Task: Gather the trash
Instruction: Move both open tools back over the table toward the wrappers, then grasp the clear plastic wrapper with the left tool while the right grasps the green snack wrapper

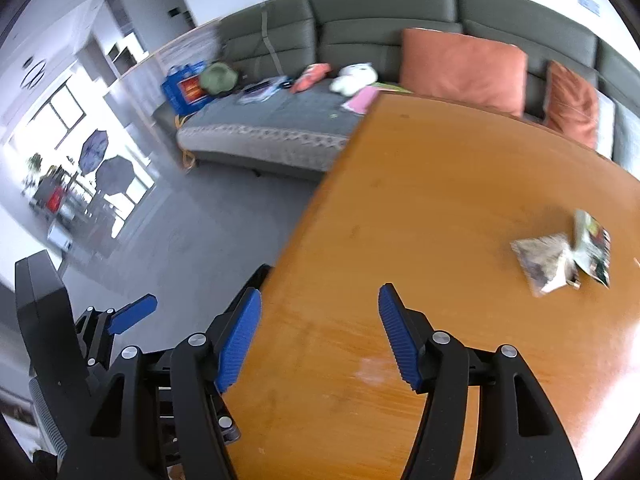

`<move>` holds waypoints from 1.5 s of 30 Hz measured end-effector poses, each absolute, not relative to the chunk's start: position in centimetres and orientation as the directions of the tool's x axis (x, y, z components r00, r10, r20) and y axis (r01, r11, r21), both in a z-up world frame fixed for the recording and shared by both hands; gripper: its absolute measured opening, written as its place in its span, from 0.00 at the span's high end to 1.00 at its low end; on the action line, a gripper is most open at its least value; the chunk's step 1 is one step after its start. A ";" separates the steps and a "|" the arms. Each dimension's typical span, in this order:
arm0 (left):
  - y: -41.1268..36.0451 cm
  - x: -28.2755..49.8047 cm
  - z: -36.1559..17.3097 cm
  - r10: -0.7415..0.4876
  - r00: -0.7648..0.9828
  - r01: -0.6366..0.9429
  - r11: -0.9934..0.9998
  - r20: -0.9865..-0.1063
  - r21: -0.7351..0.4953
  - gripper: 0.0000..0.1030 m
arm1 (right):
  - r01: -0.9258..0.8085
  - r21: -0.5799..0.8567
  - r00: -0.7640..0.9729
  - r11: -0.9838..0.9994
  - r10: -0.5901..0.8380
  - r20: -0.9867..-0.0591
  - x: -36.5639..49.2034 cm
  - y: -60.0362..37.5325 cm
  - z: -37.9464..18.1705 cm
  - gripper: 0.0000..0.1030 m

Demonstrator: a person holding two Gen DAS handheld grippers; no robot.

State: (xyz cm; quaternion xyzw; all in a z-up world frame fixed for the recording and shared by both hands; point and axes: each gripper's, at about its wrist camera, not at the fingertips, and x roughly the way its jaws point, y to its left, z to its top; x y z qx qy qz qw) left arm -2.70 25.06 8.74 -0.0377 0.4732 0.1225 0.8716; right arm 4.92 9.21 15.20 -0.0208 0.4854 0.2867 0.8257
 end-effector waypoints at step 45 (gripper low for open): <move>3.8 13.9 5.5 -0.103 0.466 0.314 0.948 -0.879 0.055 0.06 | 0.016 0.185 0.408 0.983 0.162 -0.898 23.1 -14.6 6.8 0.28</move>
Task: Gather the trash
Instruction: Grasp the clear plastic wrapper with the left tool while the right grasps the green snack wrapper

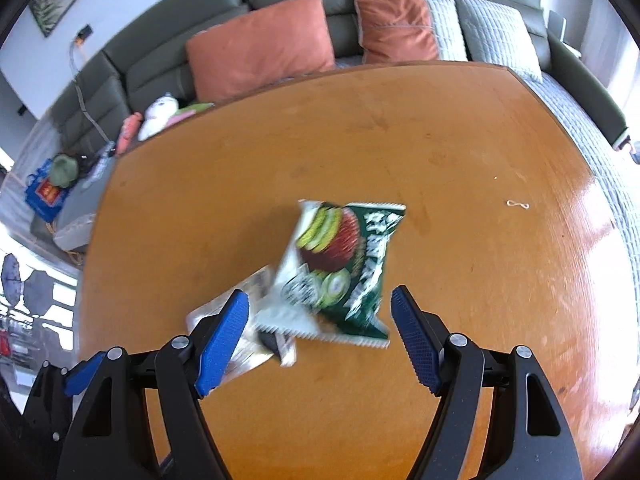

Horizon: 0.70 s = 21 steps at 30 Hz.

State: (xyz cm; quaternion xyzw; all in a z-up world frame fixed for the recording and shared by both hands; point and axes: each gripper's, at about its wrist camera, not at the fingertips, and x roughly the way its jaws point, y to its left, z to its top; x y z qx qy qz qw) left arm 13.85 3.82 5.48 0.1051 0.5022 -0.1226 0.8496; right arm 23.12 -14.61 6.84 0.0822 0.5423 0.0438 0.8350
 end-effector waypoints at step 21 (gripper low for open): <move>0.8 20.9 1.9 -0.239 0.320 0.540 0.841 -0.917 -0.031 0.06 | -0.022 0.060 0.311 0.998 0.064 -0.948 29.0 -13.3 2.6 0.19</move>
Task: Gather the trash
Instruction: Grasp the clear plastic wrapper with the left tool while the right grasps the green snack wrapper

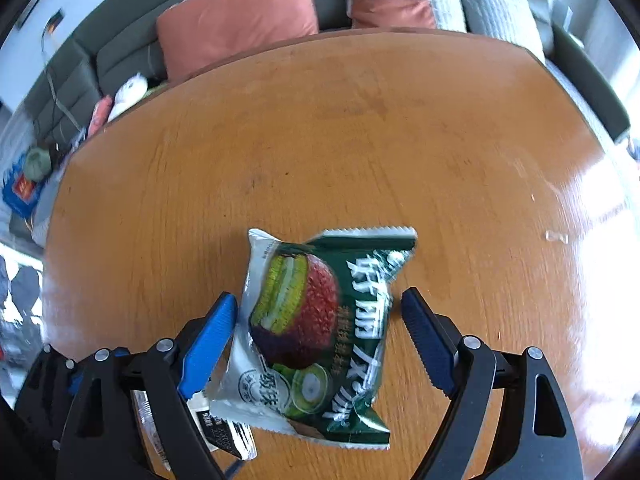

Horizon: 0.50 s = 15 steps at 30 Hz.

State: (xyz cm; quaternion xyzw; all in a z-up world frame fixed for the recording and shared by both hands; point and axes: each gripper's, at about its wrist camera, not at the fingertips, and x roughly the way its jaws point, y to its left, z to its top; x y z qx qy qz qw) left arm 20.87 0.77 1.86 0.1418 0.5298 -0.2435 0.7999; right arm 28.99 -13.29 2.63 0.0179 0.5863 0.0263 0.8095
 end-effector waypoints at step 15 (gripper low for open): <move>0.4 19.5 1.8 -0.247 0.328 0.569 0.822 -0.912 -0.018 0.45 | 0.027 0.125 0.338 0.992 0.109 -0.935 26.9 -16.0 4.1 0.40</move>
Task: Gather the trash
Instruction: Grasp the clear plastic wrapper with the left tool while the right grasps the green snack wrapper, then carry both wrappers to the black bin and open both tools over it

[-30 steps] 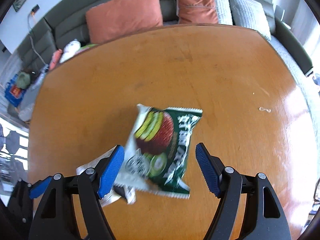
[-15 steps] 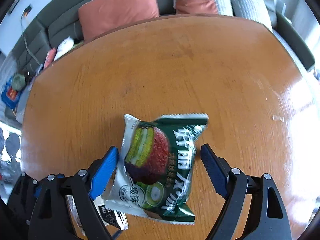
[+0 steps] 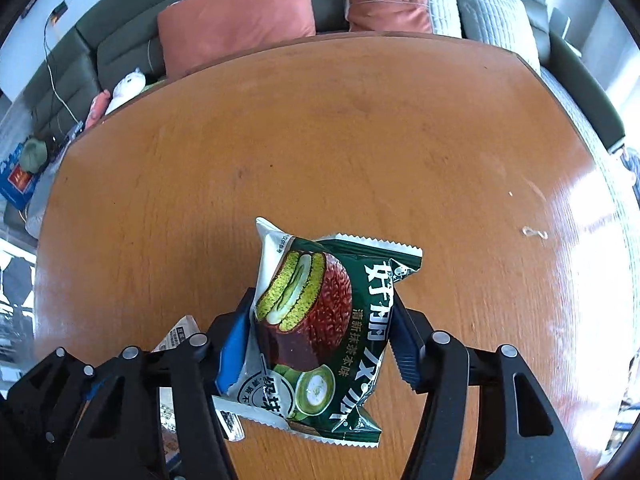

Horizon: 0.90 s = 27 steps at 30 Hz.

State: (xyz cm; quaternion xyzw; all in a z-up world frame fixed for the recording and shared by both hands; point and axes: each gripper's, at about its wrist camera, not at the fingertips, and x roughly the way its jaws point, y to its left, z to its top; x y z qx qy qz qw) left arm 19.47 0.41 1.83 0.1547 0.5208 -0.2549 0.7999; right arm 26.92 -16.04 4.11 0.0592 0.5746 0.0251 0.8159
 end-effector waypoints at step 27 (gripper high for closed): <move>12.5 6.5 8.0 -0.297 0.448 0.313 0.936 -0.843 -0.164 0.49 | -0.252 0.197 0.379 0.947 0.284 -0.881 14.5 -3.2 11.8 0.40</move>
